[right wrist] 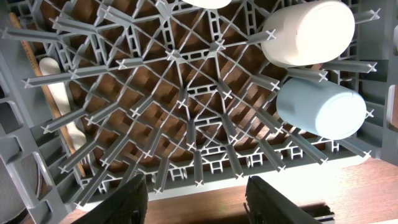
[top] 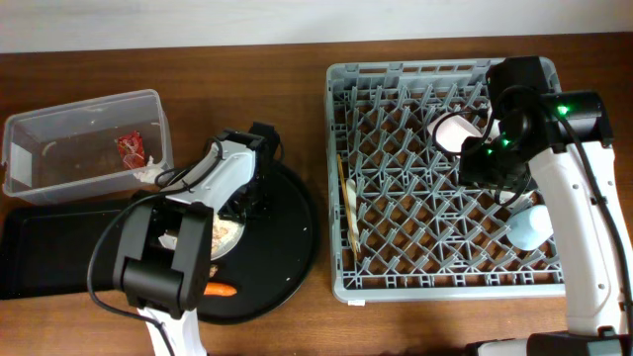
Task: Sort waste into correct bins and load items into the dishwasher rack
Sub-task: 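Grasp the rim of the grey rice plate with the left gripper, then tilt the plate with the left gripper to dump rice onto the black tray, then carry the grey plate with the left gripper and stand it in the rack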
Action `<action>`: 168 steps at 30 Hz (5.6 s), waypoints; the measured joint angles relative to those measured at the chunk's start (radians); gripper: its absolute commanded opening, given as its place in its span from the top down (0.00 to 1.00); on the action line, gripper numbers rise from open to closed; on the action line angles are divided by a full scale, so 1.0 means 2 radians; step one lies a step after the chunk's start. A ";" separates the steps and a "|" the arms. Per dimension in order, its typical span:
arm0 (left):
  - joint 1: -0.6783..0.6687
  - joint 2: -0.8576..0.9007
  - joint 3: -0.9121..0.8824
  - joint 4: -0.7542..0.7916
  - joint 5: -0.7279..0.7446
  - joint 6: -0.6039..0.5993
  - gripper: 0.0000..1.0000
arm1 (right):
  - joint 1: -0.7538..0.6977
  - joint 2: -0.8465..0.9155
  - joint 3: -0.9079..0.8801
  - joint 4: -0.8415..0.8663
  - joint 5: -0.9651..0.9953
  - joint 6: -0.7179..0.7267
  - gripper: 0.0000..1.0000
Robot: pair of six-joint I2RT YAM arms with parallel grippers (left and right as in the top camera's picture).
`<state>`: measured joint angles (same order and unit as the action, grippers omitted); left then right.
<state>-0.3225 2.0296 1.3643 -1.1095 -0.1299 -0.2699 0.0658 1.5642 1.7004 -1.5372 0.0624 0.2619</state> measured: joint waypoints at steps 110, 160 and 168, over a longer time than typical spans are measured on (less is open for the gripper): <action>0.661 -0.164 0.009 -0.053 0.602 0.184 1.00 | 0.000 0.000 0.000 -0.018 0.000 0.000 0.46; 0.040 -0.199 0.010 0.005 0.304 0.161 1.00 | 0.000 0.000 -0.001 -0.025 0.000 0.000 0.45; -0.013 -0.199 0.018 0.233 0.467 0.122 1.00 | 0.000 0.000 -0.001 -0.033 0.013 0.001 0.45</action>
<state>-0.3485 1.6321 1.4010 -0.6426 0.8043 -0.0254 0.0658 1.5642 1.6978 -1.6032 0.0891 0.2638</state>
